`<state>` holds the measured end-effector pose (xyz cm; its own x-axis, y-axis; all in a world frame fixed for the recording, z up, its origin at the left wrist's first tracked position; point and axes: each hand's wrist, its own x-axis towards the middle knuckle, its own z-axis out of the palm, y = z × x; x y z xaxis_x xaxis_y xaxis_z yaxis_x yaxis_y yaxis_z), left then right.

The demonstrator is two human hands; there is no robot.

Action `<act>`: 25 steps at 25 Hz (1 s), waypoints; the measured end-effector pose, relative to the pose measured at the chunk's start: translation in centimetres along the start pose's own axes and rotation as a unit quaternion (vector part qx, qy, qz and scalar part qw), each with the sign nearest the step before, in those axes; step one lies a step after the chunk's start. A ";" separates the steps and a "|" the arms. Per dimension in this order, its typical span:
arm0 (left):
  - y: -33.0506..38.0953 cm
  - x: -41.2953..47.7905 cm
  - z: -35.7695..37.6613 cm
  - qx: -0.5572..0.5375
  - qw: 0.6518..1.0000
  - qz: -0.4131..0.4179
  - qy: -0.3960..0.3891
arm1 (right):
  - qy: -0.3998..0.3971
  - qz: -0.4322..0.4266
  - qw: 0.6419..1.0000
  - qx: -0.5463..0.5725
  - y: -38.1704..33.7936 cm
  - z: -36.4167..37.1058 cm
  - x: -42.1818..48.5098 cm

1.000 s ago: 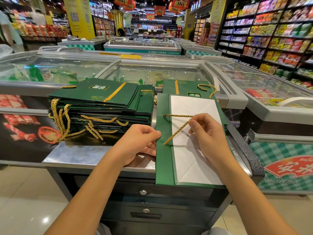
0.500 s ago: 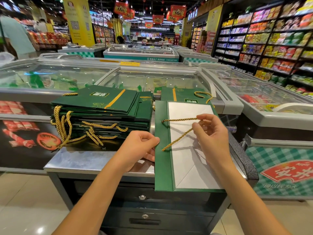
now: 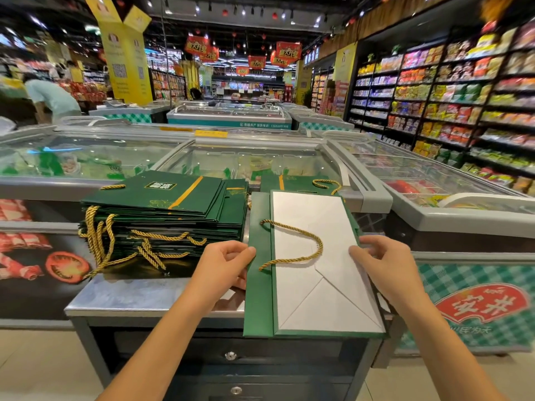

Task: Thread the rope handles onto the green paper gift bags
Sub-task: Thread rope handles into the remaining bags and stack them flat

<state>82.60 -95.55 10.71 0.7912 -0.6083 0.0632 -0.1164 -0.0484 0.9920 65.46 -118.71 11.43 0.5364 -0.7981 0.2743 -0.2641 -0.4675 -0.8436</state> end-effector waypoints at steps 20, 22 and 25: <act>8.4 1.3 -0.8 -0.109 0.981 0.157 0.040 | 0.005 -0.026 0.891 0.453 -9.4 -4.4 1.0; 8.4 1.3 -0.6 -0.136 0.979 0.152 0.026 | -0.015 -0.006 0.882 0.471 -9.5 -4.4 0.9; 8.3 1.8 -0.7 -0.175 0.977 0.121 0.024 | -0.046 0.012 0.907 0.419 -8.6 -4.3 1.0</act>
<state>83.42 -96.49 19.14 0.7941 -0.5300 0.2974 -0.0982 0.3710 0.9234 64.79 -117.15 20.98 0.6133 -0.7512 0.2440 0.4041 0.0330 -0.9141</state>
